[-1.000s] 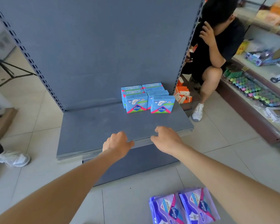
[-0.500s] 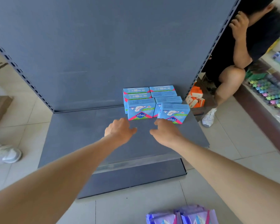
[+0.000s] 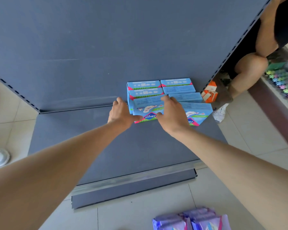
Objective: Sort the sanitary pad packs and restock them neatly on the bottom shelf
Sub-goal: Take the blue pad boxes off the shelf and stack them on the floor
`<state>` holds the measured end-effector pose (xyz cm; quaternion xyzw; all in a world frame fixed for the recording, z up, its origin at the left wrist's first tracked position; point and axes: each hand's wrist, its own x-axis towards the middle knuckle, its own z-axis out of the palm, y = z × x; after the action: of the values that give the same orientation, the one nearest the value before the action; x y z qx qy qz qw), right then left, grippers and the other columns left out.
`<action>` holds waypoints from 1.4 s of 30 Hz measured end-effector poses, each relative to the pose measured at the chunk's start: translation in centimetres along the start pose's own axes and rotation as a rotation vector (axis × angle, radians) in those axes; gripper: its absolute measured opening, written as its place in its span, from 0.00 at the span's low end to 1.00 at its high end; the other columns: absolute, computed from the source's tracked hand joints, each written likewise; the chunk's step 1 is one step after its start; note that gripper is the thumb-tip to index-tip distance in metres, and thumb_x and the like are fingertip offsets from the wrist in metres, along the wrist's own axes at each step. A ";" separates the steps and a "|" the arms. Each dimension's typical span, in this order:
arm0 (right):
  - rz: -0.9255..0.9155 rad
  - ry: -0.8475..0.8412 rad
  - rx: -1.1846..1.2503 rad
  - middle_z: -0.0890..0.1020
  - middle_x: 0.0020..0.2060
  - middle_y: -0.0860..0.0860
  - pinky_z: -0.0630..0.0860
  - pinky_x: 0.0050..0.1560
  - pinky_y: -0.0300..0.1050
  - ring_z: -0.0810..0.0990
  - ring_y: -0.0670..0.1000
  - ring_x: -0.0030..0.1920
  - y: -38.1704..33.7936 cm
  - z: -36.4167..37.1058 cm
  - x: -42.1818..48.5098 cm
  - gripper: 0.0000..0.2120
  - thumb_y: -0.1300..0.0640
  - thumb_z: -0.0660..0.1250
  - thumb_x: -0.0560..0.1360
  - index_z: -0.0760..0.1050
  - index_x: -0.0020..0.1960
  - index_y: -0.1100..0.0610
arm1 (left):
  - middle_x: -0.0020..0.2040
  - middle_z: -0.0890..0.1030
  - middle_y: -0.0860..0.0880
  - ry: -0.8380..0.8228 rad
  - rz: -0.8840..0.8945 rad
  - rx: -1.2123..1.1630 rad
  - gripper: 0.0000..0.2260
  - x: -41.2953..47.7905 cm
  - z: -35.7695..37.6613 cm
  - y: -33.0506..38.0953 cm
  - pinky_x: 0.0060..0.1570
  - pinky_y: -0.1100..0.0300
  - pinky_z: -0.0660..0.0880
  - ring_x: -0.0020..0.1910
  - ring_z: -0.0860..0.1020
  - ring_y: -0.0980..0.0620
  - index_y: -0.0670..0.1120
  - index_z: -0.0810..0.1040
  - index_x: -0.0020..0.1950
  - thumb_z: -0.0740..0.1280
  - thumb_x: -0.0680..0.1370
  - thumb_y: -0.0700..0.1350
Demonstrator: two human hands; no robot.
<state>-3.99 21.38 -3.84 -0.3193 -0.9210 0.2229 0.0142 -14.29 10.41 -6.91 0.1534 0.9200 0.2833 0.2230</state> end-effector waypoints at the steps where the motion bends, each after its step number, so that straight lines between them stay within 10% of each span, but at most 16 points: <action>1: 0.007 0.018 0.006 0.72 0.61 0.57 0.71 0.56 0.50 0.71 0.58 0.63 0.0 0.2 0.3 0.22 0.61 0.64 0.76 0.65 0.68 0.60 | 0.60 0.71 0.43 -0.002 0.009 -0.008 0.31 0.4 0.1 -0.1 0.44 0.56 0.66 0.59 0.72 0.43 0.39 0.65 0.60 0.78 0.66 0.50; 20: 0.049 0.073 0.031 0.73 0.58 0.56 0.72 0.56 0.50 0.72 0.57 0.60 0.7 1.9 1.3 0.19 0.62 0.65 0.75 0.69 0.65 0.59 | 0.54 0.79 0.51 -0.006 0.176 -0.270 0.32 3.0 1.4 -2.0 0.54 0.49 0.78 0.54 0.78 0.51 0.47 0.70 0.55 0.81 0.57 0.53; 27: 0.095 0.152 0.146 0.72 0.55 0.56 0.71 0.49 0.48 0.73 0.57 0.57 1.3 1.7 1.0 0.19 0.64 0.67 0.72 0.68 0.62 0.60 | 0.45 0.79 0.58 -0.058 0.181 -0.328 0.25 1.6 -0.5 -3.3 0.33 0.74 0.72 0.42 0.80 0.60 0.47 0.75 0.53 0.81 0.62 0.50; 38: 0.060 -0.194 0.622 0.81 0.50 0.42 0.72 0.40 0.24 0.80 0.34 0.44 1.1 1.6 -3.8 0.29 0.60 0.77 0.65 0.71 0.63 0.52 | 0.56 0.82 0.50 -0.436 0.222 -0.430 0.28 -2.3 -5.5 -6.5 0.61 0.48 0.74 0.56 0.80 0.51 0.53 0.79 0.58 0.78 0.60 0.56; 42: 0.118 -0.201 0.815 0.83 0.52 0.45 0.77 0.49 0.35 0.81 0.42 0.52 2.6 2.5 -5.8 0.28 0.57 0.79 0.64 0.73 0.61 0.51 | 0.57 0.82 0.49 -0.453 0.152 -0.529 0.32 -4.8 -4.7 -6.5 0.54 0.54 0.78 0.53 0.82 0.54 0.52 0.78 0.59 0.77 0.57 0.60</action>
<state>1.66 18.72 -6.51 -0.3163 -0.7345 0.5992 0.0368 -13.52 1.21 -5.71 0.2172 0.7279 0.4863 0.4318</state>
